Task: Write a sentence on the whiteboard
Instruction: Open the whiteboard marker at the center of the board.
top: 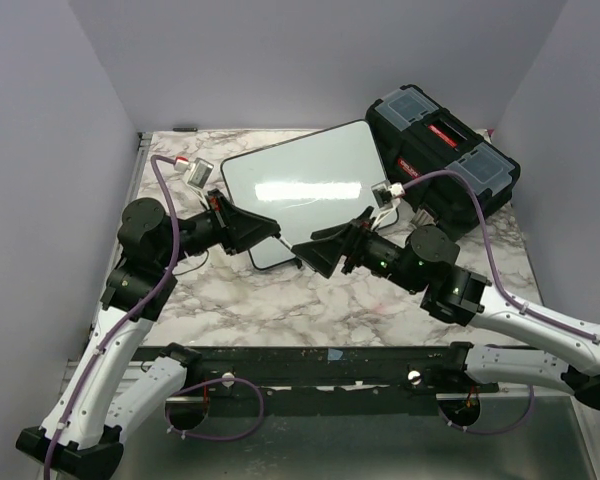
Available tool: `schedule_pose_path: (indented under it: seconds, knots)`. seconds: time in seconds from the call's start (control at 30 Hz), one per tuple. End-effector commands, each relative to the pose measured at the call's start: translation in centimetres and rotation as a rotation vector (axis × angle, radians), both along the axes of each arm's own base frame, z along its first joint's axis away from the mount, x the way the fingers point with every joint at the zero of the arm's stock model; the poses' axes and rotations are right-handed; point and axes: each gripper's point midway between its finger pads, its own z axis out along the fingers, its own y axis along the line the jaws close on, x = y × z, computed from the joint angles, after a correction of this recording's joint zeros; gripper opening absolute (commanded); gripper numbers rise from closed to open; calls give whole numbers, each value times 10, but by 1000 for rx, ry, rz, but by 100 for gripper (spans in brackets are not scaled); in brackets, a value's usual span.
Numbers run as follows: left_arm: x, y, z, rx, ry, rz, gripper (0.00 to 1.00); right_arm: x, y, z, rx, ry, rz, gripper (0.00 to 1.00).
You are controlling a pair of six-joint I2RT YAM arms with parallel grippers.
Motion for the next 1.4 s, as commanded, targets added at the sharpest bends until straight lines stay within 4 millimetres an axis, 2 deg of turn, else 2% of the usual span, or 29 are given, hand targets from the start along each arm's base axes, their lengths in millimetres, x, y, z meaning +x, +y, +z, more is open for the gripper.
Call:
schedule_pose_path:
  seconds: [0.0, 0.13, 0.37, 0.67, 0.87, 1.2, 1.37]
  knots:
    - [-1, 3, 15, -21, -43, 19, 0, -7, -4, 24, 156, -9, 12, 94]
    - [-1, 4, 28, -50, -52, 35, 0, -8, -11, 33, 262, -3, 3, 96]
    - [-8, 5, 52, -152, -64, 30, 0, -13, -8, 37, 326, -15, 38, 97]
    - [-9, 8, 81, -288, -77, 36, 1, -21, -7, 66, 466, -63, 94, 93]
    - [-4, 9, 85, -318, -71, 50, 2, -23, -4, 83, 524, -100, 118, 84]
    - [3, 9, 81, -345, -58, 68, 3, -15, 5, 91, 538, -112, 105, 70]
    - [6, 11, 79, -357, -53, 88, 3, -10, 7, 95, 543, -118, 87, 54]
